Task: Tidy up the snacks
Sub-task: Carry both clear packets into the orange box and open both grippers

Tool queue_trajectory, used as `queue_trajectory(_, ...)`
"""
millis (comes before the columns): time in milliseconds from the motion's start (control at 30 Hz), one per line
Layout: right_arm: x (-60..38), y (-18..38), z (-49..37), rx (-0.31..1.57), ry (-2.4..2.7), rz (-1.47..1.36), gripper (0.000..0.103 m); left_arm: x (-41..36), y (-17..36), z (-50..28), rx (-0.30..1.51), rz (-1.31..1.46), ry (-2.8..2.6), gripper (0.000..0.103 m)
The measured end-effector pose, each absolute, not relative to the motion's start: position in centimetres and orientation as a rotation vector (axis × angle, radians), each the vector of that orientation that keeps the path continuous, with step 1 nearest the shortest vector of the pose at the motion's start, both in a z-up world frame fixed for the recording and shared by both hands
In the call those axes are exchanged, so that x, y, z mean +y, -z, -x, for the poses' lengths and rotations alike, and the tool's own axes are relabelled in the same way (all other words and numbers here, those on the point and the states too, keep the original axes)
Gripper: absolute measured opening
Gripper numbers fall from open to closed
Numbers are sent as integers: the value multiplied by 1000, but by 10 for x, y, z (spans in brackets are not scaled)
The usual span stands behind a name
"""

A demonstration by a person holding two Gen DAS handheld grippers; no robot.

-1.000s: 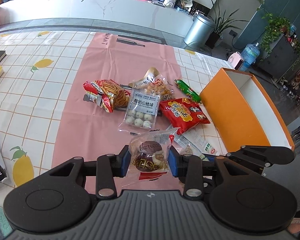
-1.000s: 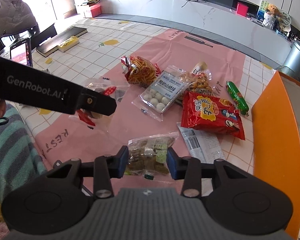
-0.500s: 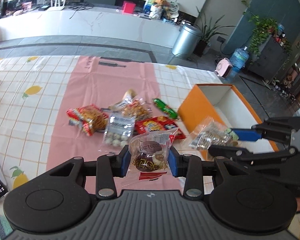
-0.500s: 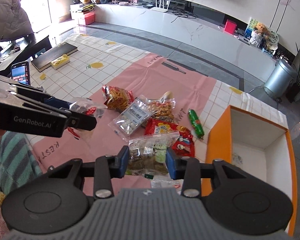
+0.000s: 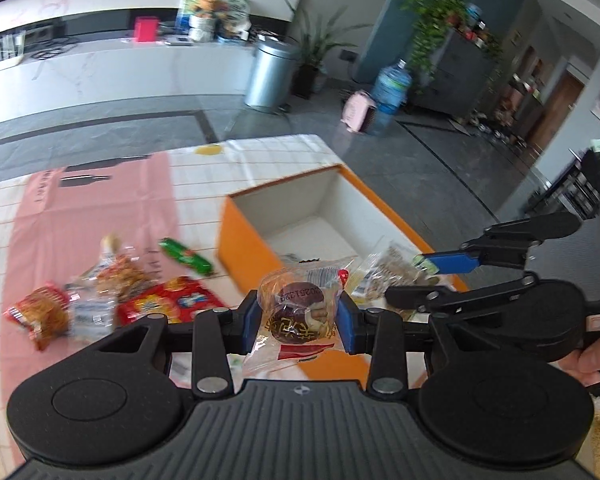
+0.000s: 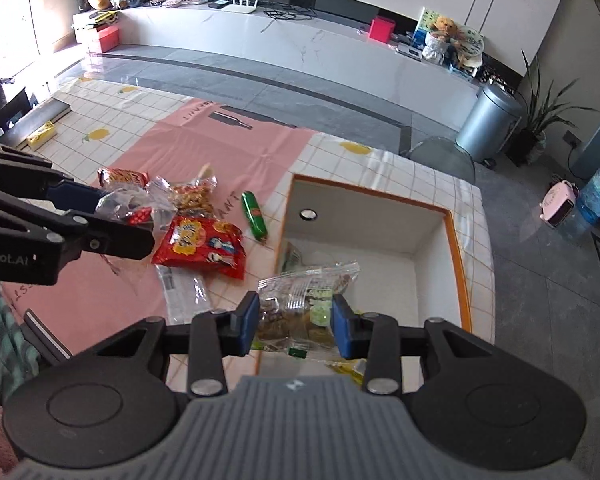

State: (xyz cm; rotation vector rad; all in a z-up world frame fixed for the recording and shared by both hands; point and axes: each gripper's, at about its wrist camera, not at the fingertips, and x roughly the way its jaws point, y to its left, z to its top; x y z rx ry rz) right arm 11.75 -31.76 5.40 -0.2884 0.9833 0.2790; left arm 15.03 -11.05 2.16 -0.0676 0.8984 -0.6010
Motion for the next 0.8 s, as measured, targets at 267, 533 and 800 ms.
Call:
queue_trajectory(267,-373,-11,-133,1116,-268,289,36,-207,5,-175,1008,-185,747,44)
queue_trajectory(533,-400,34,-150,1208,-319,356,36,-251,60,-208,1180,-346,795,44)
queue_trajectory(800,-395,60,-166,1299,-438,358,36,-282,91,-218,1264,-523,827,44)
